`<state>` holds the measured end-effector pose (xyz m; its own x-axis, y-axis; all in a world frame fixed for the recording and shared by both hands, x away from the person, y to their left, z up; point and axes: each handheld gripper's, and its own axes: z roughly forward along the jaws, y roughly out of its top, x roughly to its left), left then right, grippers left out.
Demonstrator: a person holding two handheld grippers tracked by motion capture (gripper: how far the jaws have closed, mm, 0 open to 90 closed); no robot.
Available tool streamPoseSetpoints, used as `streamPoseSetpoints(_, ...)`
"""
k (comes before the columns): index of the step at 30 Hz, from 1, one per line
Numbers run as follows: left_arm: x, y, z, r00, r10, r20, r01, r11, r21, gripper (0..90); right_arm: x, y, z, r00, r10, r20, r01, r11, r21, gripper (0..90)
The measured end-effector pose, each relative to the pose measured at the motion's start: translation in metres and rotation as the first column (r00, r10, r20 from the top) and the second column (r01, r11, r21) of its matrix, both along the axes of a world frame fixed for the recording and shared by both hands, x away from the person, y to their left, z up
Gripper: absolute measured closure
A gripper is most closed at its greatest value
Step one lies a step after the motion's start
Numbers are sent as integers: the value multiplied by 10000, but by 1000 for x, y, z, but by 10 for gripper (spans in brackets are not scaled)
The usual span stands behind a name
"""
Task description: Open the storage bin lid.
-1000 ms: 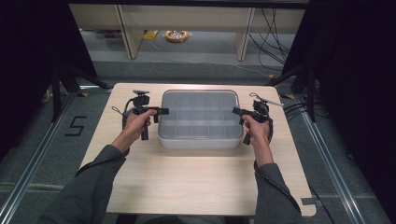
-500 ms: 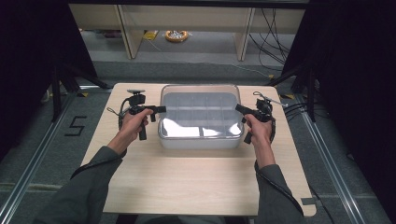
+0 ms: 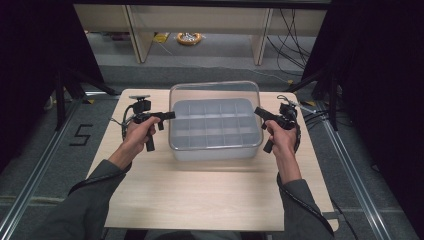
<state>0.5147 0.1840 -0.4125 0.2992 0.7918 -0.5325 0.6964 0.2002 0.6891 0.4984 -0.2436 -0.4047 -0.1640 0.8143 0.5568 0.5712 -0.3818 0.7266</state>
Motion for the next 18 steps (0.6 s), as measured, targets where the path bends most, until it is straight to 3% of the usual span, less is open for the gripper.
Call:
streamPoseSetpoints(3, -5, 1, 7, 9999, -53, 119, 54, 9999, -89, 627, -5, 0, 4, 10000, -64, -42, 65, 9995, 298, 660)
streamPoseSetpoints(4, -7, 1, 9, 9998, -74, 166, 75, 9999, -90, 627, -5, -3, 3, 9996, 61, 277, -57, 9999, -120, 661)
streamPoseSetpoints(5, -11, 1, 12, 9996, -127, 241, 128, 9999, -39, 627, -9, -4, 6, 9995, 124, 280, -120, 9998, -148, 660)
streamPoseSetpoints(6, -14, 1, 13, 9995, -145, 288, 146, 9999, -39, 627, -11, -2, 7, 9999, -14, 147, 11, 9998, 212, 660)
streamPoseSetpoints(11, -20, 2, 13, 9992, -194, 352, 196, 9998, -52, 630, -17, -4, 9, 9994, 85, 336, -90, 9999, 141, 661)
streamPoseSetpoints(12, -21, 3, 12, 9991, -250, 341, 252, 9997, -50, 631, -19, -2, 10, 9998, 25, 187, -32, 9991, 413, 661)
streamPoseSetpoints(16, -29, 3, 10, 9988, -368, 337, 369, 9993, -23, 631, -25, -3, 9, 9999, 58, 162, -62, 9996, 279, 661)
streamPoseSetpoints(17, -31, 4, 9, 9986, -393, 344, 394, 9992, -14, 631, -26, -5, 7, 9993, 128, 363, -128, 9999, 16, 661)
streamPoseSetpoints(18, -34, 4, 9, 9984, -450, 329, 449, 9990, 31, 632, -29, -4, 8, 9994, 161, 291, -167, 9997, 199, 662)
